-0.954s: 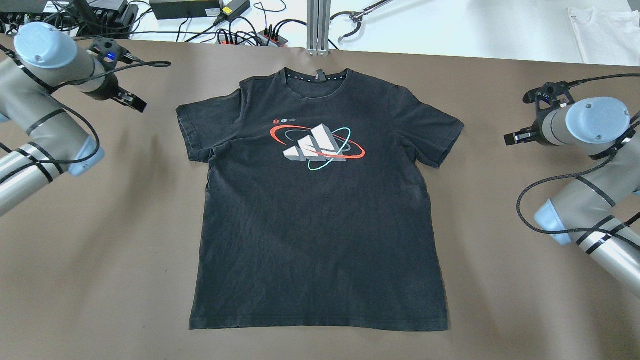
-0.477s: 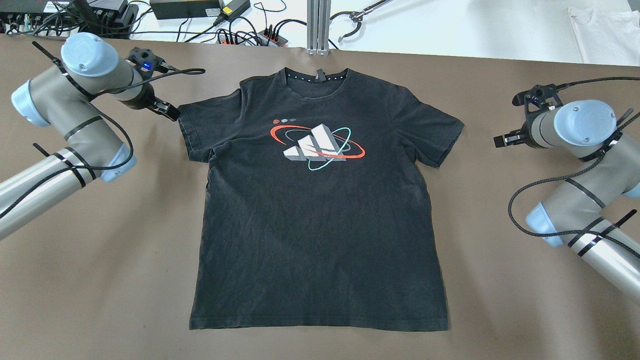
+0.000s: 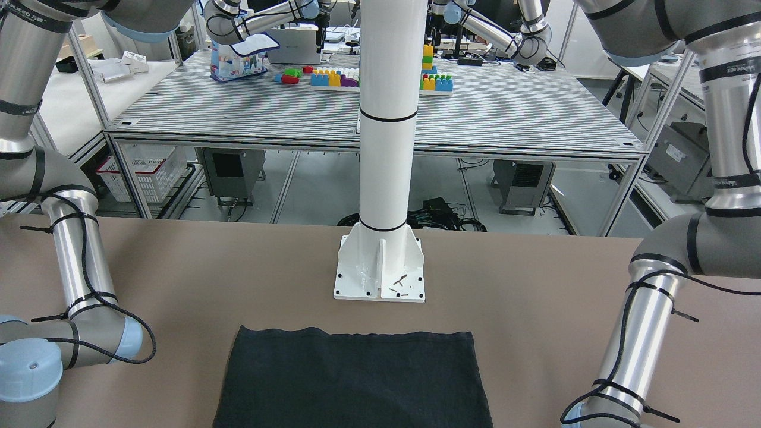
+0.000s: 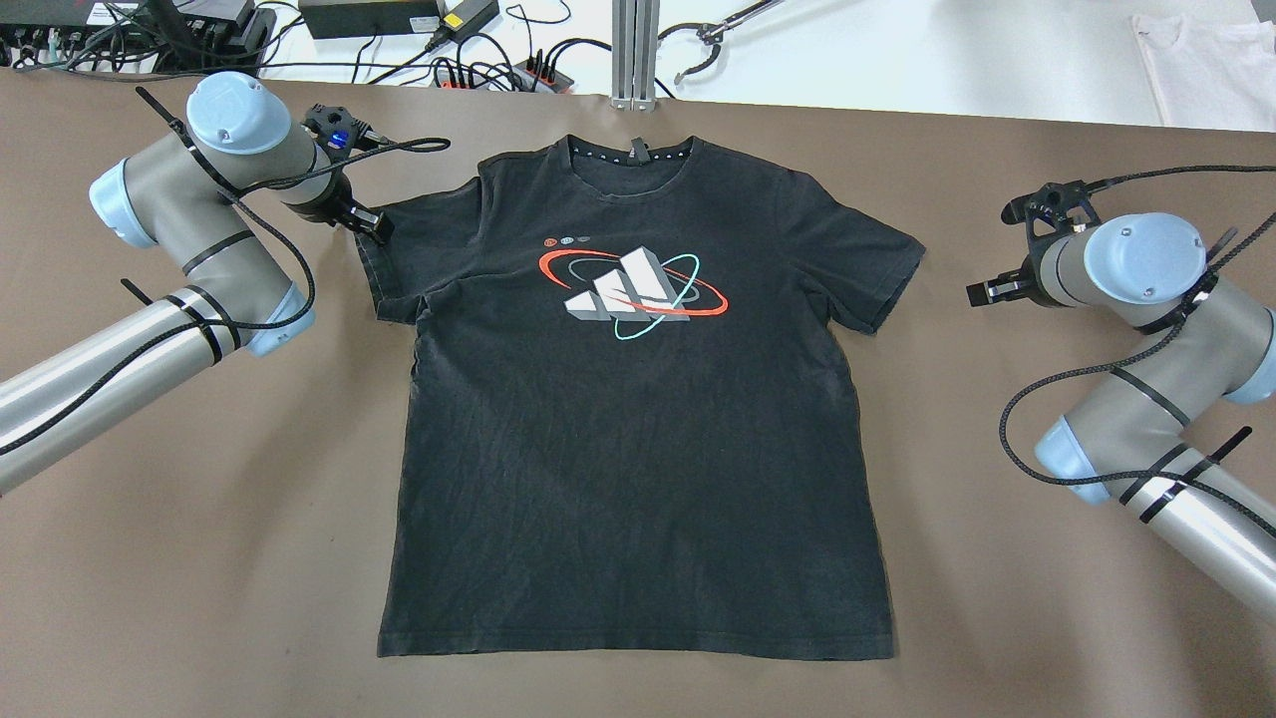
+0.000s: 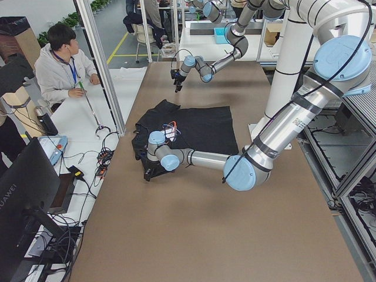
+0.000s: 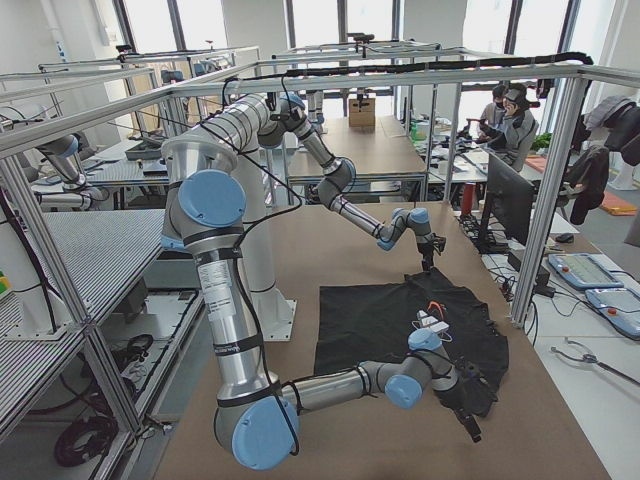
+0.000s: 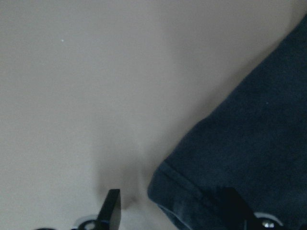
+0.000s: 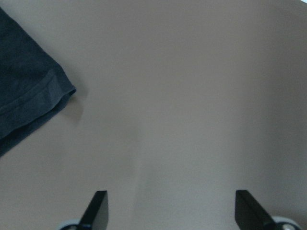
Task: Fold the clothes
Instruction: 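Move both grippers down toward the shirt's sleeves near the collar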
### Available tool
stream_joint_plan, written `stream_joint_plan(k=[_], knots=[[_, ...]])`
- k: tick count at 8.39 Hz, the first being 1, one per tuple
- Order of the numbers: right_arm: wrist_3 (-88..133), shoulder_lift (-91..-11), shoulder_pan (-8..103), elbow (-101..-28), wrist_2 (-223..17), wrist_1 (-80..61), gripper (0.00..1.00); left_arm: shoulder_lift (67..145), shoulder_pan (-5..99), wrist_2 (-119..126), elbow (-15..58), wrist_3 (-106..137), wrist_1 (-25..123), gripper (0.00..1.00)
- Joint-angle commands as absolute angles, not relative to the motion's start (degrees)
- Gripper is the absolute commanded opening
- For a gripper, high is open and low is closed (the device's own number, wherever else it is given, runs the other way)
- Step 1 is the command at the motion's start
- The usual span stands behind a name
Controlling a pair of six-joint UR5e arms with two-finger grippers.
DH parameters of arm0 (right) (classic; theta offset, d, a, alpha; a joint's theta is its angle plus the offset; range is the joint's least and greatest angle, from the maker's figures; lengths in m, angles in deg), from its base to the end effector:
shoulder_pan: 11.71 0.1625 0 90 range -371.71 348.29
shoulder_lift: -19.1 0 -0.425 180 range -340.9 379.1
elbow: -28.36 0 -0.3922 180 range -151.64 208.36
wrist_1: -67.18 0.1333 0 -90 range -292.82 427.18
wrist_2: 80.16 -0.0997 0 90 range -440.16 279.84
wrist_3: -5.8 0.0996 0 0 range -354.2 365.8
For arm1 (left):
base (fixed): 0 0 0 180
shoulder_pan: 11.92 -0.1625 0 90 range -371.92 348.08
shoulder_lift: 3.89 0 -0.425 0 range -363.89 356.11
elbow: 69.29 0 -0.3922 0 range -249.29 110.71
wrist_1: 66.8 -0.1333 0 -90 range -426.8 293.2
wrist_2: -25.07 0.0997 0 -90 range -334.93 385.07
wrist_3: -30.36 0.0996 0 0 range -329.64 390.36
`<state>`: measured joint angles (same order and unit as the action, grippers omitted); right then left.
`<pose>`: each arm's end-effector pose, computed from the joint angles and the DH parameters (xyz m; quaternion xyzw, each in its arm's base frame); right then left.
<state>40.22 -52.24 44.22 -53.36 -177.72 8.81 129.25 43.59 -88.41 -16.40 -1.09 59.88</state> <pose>-0.2712 -0.6156 0.5011 0.2610 -0.2521 -0.0208 0.9316 0.3848 -0.7255 0.4309 0.1960 0.3530 0.0983 0.9096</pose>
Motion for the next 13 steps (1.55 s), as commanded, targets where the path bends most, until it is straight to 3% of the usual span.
stream_joint_plan(k=[1,3,5,9,13], knots=[[40.3,-52.3,43.2,-53.5,-177.7,9.2,0.94,129.3,44.1,-88.5,-16.6,-1.1,59.9,0.57],[40.3,-52.4,43.1,-53.6,-177.7,9.3,0.94,129.4,44.1,-88.6,-16.6,-1.1,59.9,0.33],[40.3,-52.4,43.0,-53.6,-177.7,9.3,0.94,129.5,44.2,-88.8,-16.6,-1.2,59.9,0.0],[40.3,-52.5,43.0,-53.6,-177.7,9.3,0.94,130.1,44.2,-88.8,-13.7,-3.7,60.1,0.0],[41.2,-52.5,42.6,-53.6,-177.7,9.3,0.94,134.4,38.1,-86.4,-7.2,-26.1,59.5,0.0]])
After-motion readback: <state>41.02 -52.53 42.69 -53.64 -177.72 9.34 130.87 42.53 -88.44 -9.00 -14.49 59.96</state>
